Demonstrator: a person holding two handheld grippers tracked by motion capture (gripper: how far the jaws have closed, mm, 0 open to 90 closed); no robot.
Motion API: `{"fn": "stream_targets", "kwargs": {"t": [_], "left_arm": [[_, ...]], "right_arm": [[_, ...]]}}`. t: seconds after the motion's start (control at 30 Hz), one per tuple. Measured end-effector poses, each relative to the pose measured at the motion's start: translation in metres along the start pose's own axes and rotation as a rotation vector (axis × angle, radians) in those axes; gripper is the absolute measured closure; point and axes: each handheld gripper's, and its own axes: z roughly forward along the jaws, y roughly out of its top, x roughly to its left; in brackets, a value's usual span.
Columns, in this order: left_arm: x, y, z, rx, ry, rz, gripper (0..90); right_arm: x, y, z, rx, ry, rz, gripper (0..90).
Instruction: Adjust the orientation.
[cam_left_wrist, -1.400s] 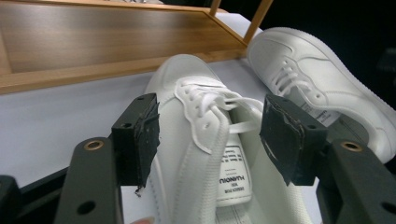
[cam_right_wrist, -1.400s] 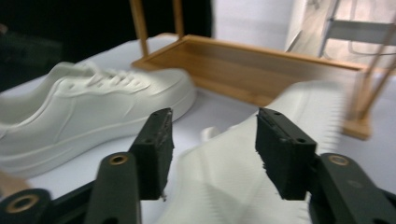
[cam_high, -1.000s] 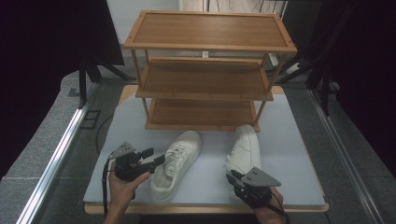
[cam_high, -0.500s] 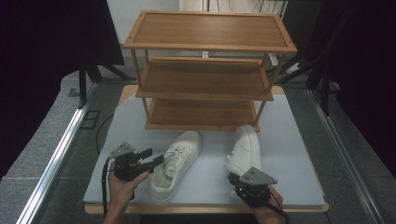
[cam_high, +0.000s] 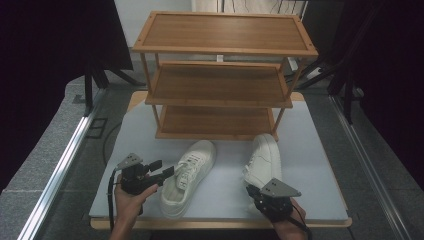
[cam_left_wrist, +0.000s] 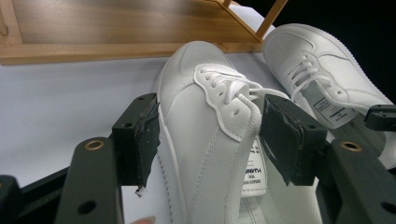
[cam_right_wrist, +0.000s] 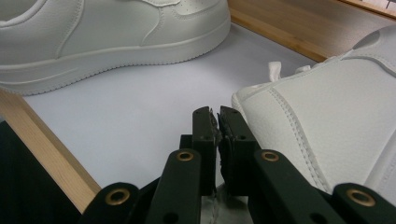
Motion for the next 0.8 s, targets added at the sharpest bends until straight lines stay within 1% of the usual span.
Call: {"fn": "stream_targets", "kwargs": {"t": [0.1,0.33,0.5,0.53,0.6,0.7,0.77,0.8], "left_arm": [[0.0,0.0,0.0,0.001,0.001,-0.002,37.7],[0.001,-0.001,-0.001,0.003,0.0,-0.004,37.7],[0.003,-0.001,-0.001,0.003,-0.004,-0.013,37.7],[0.003,-0.001,-0.001,0.004,-0.004,-0.014,37.6],[0.003,-0.002,-0.001,0.004,-0.004,-0.014,37.7],[0.003,-0.002,-0.001,0.005,-0.006,-0.013,37.7],[0.003,-0.002,-0.001,0.007,-0.008,-0.015,37.6],[0.003,-0.002,-0.001,0.007,-0.008,-0.015,37.6]], "right_arm": [[-0.002,0.0,-0.003,-0.004,0.001,0.012,84.3],[-0.005,0.0,-0.006,-0.013,-0.005,0.022,84.2],[-0.009,0.0,-0.012,-0.021,-0.012,0.035,84.3],[-0.012,0.0,-0.015,-0.027,-0.023,0.041,84.2],[-0.013,0.0,-0.017,-0.031,-0.029,0.046,84.2],[-0.02,-0.002,-0.022,-0.037,-0.047,0.065,84.1],[-0.024,-0.003,-0.025,-0.046,-0.04,0.085,84.1],[-0.024,-0.003,-0.025,-0.046,-0.04,0.085,84.1]]}}
